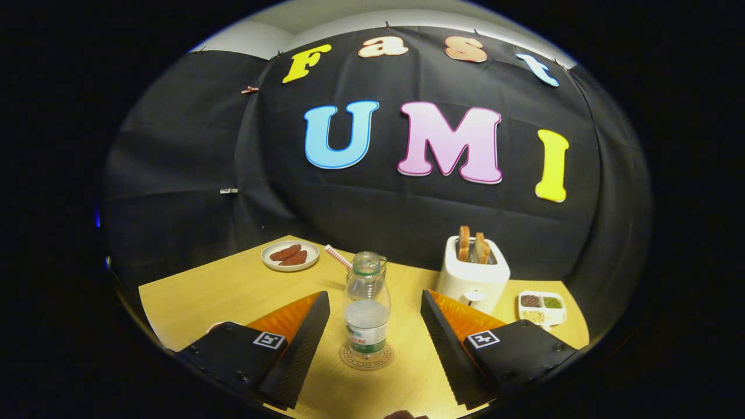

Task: Take the bottle from table, then pour the juice into the cup, finally place the bottle on the coaster

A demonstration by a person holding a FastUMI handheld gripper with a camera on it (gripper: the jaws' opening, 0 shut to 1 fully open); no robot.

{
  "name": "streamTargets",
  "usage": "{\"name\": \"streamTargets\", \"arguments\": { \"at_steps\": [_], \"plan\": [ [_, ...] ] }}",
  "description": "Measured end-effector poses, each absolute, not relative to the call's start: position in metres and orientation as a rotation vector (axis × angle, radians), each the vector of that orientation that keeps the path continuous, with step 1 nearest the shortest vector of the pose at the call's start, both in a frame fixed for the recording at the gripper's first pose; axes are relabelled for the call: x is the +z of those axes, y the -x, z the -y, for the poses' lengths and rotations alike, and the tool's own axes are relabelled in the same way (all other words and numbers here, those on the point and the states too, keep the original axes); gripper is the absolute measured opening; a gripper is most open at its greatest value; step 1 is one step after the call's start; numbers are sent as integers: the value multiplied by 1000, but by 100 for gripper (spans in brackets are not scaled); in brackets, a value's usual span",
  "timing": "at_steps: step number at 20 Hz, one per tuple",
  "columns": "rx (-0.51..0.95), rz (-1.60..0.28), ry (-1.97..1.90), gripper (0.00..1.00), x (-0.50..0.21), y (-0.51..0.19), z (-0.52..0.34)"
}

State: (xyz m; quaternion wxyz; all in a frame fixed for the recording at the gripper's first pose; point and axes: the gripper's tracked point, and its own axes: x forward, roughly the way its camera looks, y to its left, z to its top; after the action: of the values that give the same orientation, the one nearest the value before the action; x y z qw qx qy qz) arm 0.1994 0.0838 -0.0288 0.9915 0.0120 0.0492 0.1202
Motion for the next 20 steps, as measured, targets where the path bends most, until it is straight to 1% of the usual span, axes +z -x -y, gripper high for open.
{"name": "streamTargets", "arguments": {
  "at_steps": [6,10,14,17,20],
  "plan": [
    [120,-33,-3,97,57,-149,-30],
    [17,-23,-40,97,93,-95,-1],
    [-93,-31,-61,97,95,-32,28],
    [-118,-58,-60,97,82,6,32],
    [-126,-66,-44,97,72,26,32]
  ]
}}
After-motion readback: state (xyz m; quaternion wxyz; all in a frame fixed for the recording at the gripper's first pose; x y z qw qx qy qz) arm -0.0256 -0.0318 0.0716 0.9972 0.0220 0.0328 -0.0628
